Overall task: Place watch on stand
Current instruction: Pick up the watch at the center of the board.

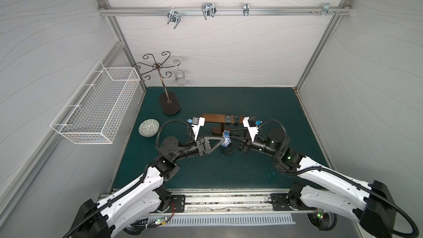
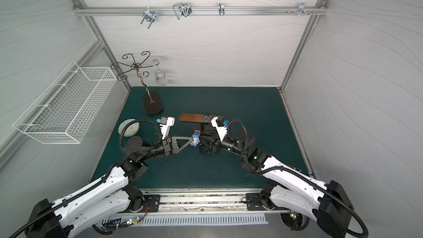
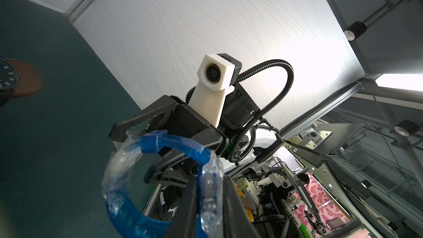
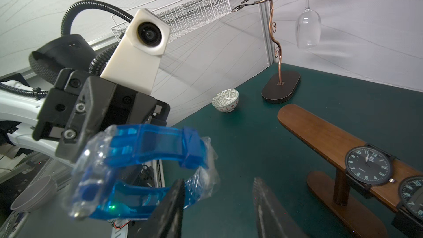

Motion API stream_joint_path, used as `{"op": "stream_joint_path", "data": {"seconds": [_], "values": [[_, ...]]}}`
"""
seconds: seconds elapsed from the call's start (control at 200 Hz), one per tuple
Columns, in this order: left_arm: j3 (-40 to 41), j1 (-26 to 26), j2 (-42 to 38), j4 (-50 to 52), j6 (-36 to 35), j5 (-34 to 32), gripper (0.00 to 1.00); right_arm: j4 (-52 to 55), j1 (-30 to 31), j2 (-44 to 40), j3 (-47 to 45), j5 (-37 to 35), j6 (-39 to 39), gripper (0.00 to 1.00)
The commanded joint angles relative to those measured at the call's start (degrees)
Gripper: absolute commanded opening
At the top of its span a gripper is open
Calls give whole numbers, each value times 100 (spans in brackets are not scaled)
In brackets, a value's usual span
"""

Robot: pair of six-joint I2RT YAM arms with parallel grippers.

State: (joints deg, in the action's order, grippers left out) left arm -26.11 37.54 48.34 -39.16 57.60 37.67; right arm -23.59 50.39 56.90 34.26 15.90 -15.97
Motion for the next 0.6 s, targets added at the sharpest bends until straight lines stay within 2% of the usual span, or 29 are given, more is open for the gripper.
{"op": "stream_joint_path", "data": {"seconds": [0.0,0.36,0.5,0.59], "values": [[-17,7,-53,-374,67,-29,0,-347,42,188,102,157,9,48],[72,0,69,-483,50,-85,0,-645,118,501,282,457,40,44],[80,7,112,-484,24,-89,0,-726,128,489,222,499,54,34],[87,5,143,-451,-21,-119,0,-667,129,505,262,510,75,24]]}}
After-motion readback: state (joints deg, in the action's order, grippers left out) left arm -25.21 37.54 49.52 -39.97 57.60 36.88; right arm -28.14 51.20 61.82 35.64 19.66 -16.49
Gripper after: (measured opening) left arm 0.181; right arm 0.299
